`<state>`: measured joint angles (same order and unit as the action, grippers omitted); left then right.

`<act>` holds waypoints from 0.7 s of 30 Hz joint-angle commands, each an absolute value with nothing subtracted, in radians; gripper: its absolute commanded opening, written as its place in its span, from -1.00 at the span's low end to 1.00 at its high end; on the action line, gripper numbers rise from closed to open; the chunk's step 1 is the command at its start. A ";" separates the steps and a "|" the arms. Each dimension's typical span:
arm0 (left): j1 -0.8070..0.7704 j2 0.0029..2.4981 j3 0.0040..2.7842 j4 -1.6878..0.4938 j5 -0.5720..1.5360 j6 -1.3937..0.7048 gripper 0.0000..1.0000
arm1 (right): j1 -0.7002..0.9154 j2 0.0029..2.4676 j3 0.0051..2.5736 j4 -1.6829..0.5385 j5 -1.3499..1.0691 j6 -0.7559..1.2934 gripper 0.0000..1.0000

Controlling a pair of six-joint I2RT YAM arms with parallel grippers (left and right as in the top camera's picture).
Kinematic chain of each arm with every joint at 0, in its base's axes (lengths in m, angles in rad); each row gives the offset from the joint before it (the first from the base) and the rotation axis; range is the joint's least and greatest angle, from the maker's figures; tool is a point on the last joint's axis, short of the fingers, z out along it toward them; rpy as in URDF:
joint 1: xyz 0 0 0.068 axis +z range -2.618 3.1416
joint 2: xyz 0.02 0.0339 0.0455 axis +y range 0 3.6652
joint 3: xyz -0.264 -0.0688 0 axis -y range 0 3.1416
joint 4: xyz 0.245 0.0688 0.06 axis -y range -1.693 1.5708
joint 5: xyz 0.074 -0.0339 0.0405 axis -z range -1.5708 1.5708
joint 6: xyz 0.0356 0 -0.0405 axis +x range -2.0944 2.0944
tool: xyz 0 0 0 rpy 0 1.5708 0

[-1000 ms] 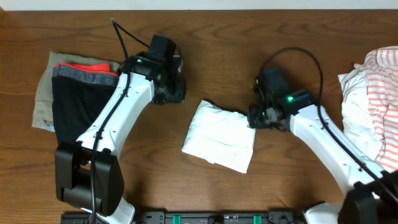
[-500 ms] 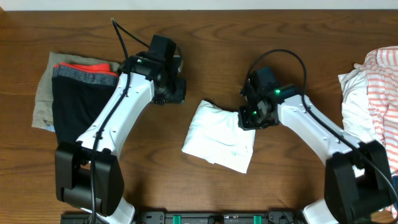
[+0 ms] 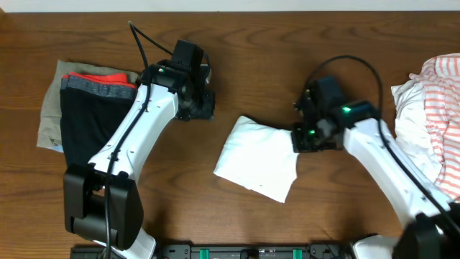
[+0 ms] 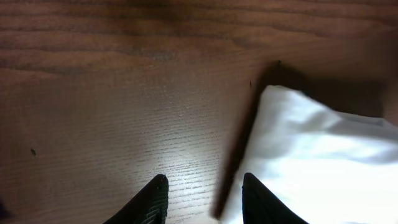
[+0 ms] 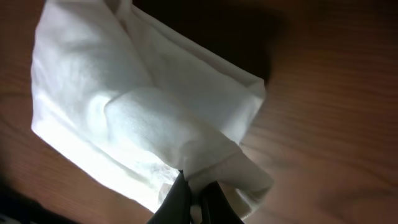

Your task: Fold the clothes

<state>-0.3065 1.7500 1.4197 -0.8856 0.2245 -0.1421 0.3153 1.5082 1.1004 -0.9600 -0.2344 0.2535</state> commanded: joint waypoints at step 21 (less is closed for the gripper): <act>-0.304 1.745 1.431 -0.904 0.213 -0.144 -0.20 | 0.258 1.642 0.960 -1.040 0.059 0.389 -0.77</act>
<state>-0.3065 1.7500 1.4197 -0.8978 0.2249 -0.1421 0.2840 1.6512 0.9386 -1.0397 0.0097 0.3847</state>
